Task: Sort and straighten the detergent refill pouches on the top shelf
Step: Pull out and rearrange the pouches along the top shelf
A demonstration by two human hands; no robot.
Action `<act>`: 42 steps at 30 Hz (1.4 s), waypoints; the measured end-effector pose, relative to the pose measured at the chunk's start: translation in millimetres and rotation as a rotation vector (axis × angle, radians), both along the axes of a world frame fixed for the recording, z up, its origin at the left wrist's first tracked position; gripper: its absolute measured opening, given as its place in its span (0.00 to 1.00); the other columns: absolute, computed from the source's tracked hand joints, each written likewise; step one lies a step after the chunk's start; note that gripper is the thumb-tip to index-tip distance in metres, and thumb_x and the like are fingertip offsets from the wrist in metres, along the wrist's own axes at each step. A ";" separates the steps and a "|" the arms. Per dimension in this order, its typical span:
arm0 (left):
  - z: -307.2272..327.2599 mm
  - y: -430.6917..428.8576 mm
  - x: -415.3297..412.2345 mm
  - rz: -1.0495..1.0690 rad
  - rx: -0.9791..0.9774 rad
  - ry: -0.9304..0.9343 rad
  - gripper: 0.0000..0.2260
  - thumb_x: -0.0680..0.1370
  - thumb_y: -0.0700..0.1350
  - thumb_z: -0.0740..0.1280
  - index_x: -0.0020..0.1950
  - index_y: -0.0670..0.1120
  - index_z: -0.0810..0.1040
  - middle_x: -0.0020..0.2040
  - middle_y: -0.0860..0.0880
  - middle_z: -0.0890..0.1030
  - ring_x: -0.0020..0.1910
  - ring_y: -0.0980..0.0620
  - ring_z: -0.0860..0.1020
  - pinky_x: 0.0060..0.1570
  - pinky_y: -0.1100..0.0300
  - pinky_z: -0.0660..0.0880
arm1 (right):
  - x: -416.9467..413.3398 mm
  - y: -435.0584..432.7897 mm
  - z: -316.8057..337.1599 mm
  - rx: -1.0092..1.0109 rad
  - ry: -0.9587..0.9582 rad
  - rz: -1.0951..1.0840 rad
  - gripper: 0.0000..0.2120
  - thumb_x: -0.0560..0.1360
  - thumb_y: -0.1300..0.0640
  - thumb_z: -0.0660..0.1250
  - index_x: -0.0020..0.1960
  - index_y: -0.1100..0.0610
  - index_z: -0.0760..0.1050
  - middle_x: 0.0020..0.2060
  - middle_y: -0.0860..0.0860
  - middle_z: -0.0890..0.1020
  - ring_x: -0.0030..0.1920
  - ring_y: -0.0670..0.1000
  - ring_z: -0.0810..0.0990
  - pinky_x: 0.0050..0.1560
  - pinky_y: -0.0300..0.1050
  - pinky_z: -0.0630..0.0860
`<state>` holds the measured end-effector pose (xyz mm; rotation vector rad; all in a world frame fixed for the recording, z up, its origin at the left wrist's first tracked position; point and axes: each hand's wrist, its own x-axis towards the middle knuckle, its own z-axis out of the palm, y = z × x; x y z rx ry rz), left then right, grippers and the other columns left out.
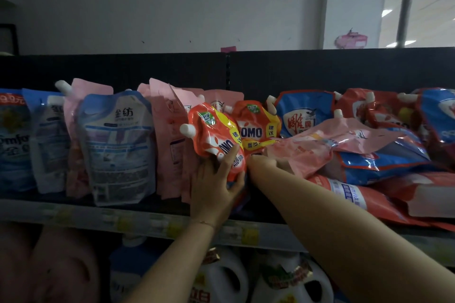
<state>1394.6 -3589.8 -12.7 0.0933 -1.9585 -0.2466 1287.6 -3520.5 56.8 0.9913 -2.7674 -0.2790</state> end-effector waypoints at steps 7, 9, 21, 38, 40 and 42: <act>0.3 0.3 1.7 -0.019 -0.030 0.039 0.25 0.77 0.55 0.60 0.73 0.57 0.60 0.66 0.40 0.73 0.62 0.40 0.74 0.53 0.47 0.77 | -9.8 -5.6 -10.6 0.025 0.059 -0.025 0.26 0.76 0.54 0.65 0.72 0.57 0.64 0.67 0.56 0.71 0.65 0.65 0.71 0.53 0.62 0.76; 0.1 0.4 2.1 -0.027 -0.023 0.047 0.25 0.77 0.55 0.60 0.73 0.57 0.59 0.65 0.40 0.74 0.62 0.40 0.74 0.52 0.46 0.77 | -6.0 -0.5 -8.7 -0.026 0.022 0.011 0.21 0.77 0.55 0.63 0.69 0.58 0.68 0.64 0.55 0.74 0.63 0.63 0.73 0.53 0.61 0.77; -4.8 0.6 8.4 -0.098 0.064 0.021 0.19 0.77 0.57 0.60 0.67 0.55 0.65 0.64 0.41 0.72 0.58 0.42 0.76 0.48 0.48 0.79 | -21.3 17.2 35.6 -0.853 -0.132 0.031 0.07 0.81 0.62 0.57 0.43 0.58 0.68 0.42 0.53 0.75 0.35 0.47 0.72 0.37 0.36 0.69; -4.1 5.1 5.2 0.082 0.062 -0.023 0.19 0.77 0.59 0.62 0.67 0.58 0.64 0.66 0.39 0.69 0.52 0.40 0.79 0.36 0.52 0.79 | -18.1 -12.4 48.8 -1.404 -0.624 0.028 0.11 0.82 0.55 0.56 0.52 0.60 0.75 0.38 0.51 0.77 0.35 0.46 0.74 0.31 0.37 0.70; -3.4 5.5 5.9 0.094 0.059 -0.019 0.20 0.76 0.58 0.62 0.67 0.58 0.65 0.66 0.38 0.69 0.53 0.39 0.79 0.36 0.51 0.78 | -13.1 -16.5 47.8 -1.334 -0.691 0.057 0.14 0.82 0.57 0.55 0.60 0.63 0.74 0.46 0.55 0.79 0.40 0.49 0.76 0.39 0.41 0.75; -3.0 5.6 6.1 0.104 0.042 -0.005 0.21 0.76 0.57 0.63 0.68 0.58 0.65 0.66 0.37 0.68 0.54 0.39 0.78 0.35 0.51 0.79 | -11.1 -12.9 53.5 -1.206 -0.726 0.047 0.15 0.82 0.58 0.53 0.62 0.65 0.71 0.51 0.58 0.78 0.45 0.53 0.77 0.44 0.46 0.77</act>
